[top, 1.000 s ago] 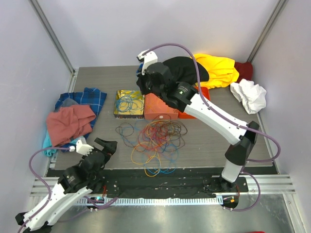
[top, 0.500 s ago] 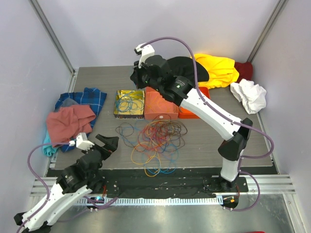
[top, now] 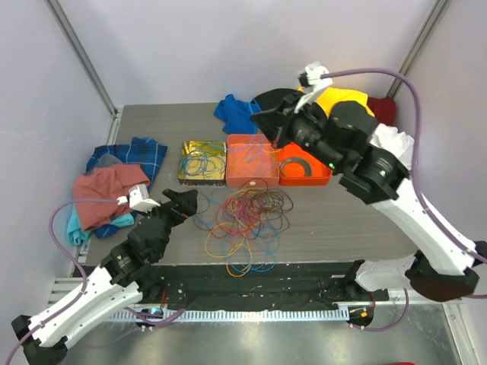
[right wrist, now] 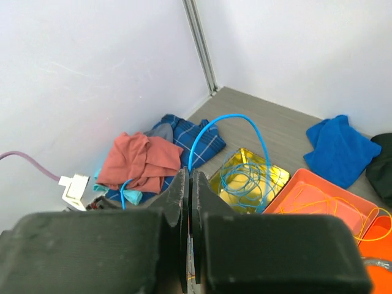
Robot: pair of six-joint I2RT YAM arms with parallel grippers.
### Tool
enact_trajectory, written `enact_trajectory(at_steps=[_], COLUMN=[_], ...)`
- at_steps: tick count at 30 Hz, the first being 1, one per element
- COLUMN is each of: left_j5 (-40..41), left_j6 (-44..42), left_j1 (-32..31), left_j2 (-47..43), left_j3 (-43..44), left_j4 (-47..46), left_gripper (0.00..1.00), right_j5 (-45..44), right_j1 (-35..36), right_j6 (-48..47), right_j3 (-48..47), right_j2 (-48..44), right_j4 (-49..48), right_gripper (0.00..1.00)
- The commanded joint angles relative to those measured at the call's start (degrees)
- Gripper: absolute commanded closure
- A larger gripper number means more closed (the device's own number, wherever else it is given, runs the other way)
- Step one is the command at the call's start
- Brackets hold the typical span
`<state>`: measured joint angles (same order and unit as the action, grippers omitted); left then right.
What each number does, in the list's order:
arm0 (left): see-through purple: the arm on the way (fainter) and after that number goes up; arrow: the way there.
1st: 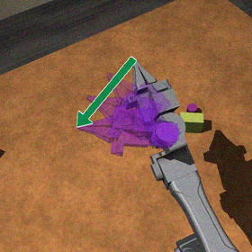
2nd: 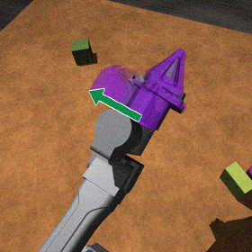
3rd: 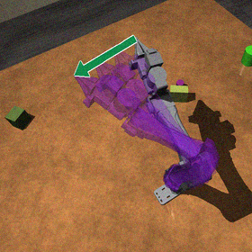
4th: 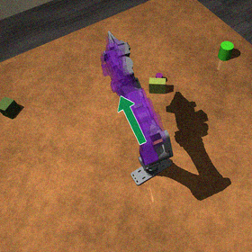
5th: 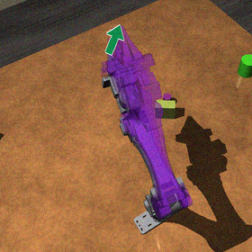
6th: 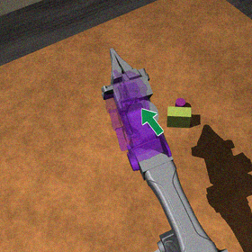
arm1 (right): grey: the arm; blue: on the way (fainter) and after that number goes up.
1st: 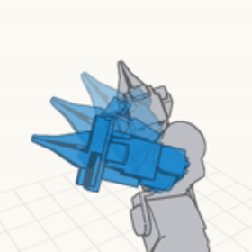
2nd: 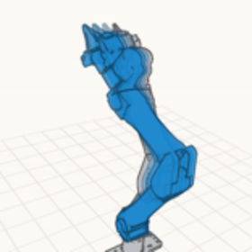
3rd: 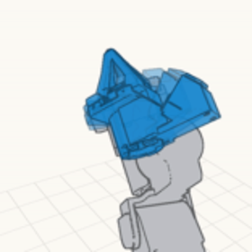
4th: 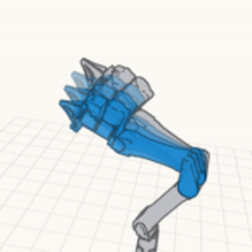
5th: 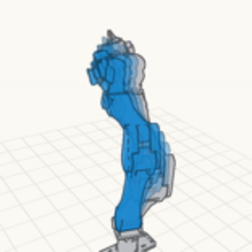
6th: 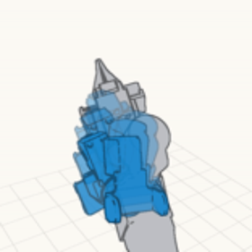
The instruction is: Untangle the cables
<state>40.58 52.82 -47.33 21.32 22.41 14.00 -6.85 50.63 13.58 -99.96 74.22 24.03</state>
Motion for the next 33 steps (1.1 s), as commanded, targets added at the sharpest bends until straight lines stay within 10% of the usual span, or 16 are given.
enact_trajectory(at_steps=[1,6,12,33], left_j5=[3.90,-1.54,-26.50,-34.68], left_j6=[-7.46,-10.80,-10.37,-0.71], left_j1=[0.05,1.01,4.53,9.89], left_j2=[3.89,15.05,29.71,42.49], left_j3=[2.99,9.72,16.43,21.00], left_j4=[-18.28,-26.30,-36.83,-46.61], left_gripper=[0.00,0.00,0.00,0.00], right_j5=[1.40,0.79,-0.27,0.79], right_j1=[0.26,0.26,0.26,0.26], right_j6=[-1.37,-2.07,-2.77,-2.95], right_j3=[3.36,5.92,8.55,11.28], right_j2=[-5.20,-9.61,-12.95,-13.92], right_j4=[-0.31,1.19,1.28,0.84], right_gripper=[0.99,0.99,0.99,0.99])
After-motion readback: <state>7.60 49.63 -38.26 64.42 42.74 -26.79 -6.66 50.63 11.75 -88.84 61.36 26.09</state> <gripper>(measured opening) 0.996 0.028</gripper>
